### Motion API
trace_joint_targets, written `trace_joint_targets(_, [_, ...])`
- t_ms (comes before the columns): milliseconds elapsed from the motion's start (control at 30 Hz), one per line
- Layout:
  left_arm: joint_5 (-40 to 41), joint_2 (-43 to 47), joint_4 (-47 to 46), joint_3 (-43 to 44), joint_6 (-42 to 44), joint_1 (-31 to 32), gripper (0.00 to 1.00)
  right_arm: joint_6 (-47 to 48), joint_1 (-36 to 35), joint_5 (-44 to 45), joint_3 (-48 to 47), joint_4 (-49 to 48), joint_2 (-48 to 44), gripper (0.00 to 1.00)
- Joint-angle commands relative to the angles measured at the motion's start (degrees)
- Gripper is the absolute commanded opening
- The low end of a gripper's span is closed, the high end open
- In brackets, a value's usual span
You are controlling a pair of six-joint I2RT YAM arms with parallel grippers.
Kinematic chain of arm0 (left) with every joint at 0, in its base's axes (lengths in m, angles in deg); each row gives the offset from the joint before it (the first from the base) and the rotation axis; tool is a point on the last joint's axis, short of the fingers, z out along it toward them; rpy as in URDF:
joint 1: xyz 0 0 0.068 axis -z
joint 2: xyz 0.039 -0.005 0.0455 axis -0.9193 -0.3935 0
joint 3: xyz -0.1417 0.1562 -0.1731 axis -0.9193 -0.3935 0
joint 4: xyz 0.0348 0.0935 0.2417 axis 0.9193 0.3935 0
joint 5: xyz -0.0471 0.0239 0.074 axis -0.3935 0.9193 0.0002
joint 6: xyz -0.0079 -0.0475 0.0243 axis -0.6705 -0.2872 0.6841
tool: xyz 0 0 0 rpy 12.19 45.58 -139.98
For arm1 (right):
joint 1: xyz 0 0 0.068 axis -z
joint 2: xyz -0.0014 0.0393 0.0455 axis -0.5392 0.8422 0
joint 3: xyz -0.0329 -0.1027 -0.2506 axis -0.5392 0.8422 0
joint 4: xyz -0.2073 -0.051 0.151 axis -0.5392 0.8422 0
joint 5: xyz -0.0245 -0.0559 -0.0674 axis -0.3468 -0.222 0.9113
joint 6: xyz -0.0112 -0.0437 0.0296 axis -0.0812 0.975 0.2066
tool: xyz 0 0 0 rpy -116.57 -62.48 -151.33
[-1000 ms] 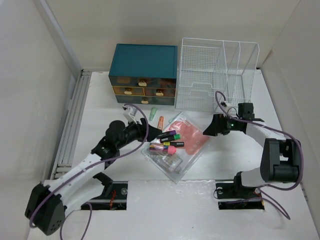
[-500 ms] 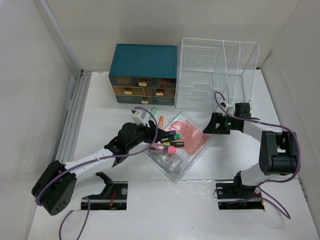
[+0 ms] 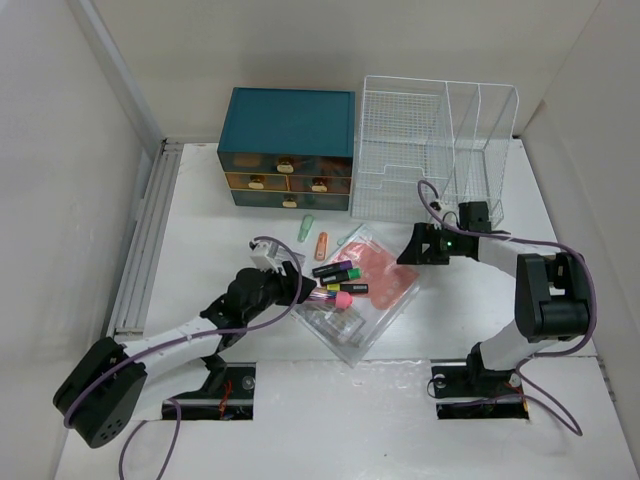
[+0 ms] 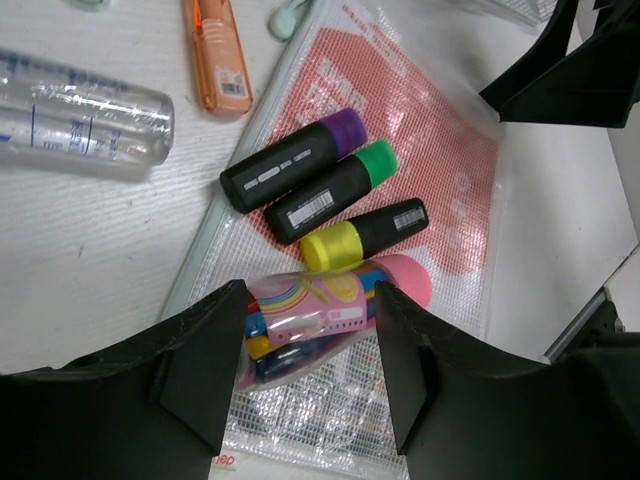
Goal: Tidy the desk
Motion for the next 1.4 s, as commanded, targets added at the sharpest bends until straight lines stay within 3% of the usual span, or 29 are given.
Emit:
trace_joint_targets(0, [0.98, 1.54, -2.62, -1.49, -0.95, 0.24, 0.50, 0.08, -0.96, 2.69, 0.73, 2.38, 1.70, 0.92])
trace_joint_targets(333, [0.19, 1.01, -2.62, -3.34, -1.48, 0.77, 0.37, 0.08, -0.96, 2.17, 1.26, 2.38, 0.64, 0.90])
trace_joint_targets(600, [2.91, 0.40, 3.87, -2.81, -2.09, 1.83, 0.32, 0.08, -0.96, 1.55, 1.26, 2.38, 0.64, 0.89])
trace_joint_targets(1067, [7.92, -12.08, 6.34, 2.02, -7.10, 6.13, 0.33, 1.32, -1.58, -0.21, -0.33, 3.96, 4.07, 0.87])
trace_joint_targets(1367, [9.07, -16.57, 4.59, 3.08, -8.77, 8.33, 0.33, 1.32, -2.72, -0.81, 0.29, 3.43, 0.11, 0.87])
